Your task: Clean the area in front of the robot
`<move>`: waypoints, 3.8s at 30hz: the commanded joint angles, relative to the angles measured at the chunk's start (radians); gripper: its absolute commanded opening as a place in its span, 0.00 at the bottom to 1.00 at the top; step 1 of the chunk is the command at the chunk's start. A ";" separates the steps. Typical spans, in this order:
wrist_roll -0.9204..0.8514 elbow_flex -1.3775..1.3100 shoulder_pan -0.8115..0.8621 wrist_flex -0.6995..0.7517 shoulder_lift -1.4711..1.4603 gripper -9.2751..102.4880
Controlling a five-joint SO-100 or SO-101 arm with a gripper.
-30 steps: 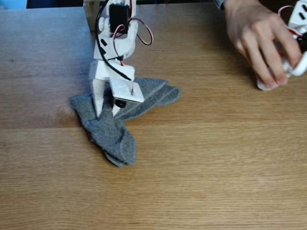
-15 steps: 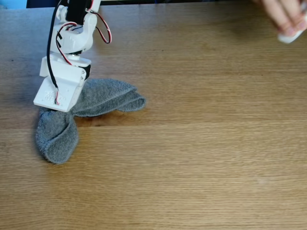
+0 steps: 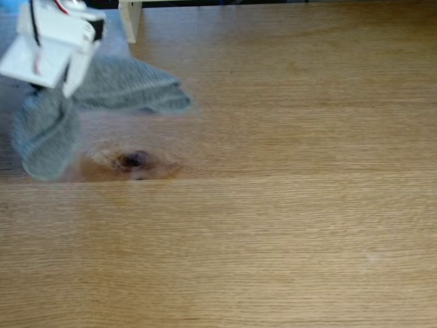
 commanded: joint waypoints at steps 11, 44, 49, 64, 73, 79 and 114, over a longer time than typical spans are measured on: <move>-0.173 0.445 0.318 0.302 0.497 0.08; -0.141 1.318 0.147 -0.712 0.693 0.34; -0.044 1.318 -0.130 -0.637 0.867 0.17; 0.426 1.335 -0.667 -0.525 1.160 0.08; 0.534 1.456 -0.620 -0.272 1.496 0.08; 0.517 1.772 -0.565 -0.204 1.879 0.08; 0.414 2.114 -0.500 0.127 2.140 0.12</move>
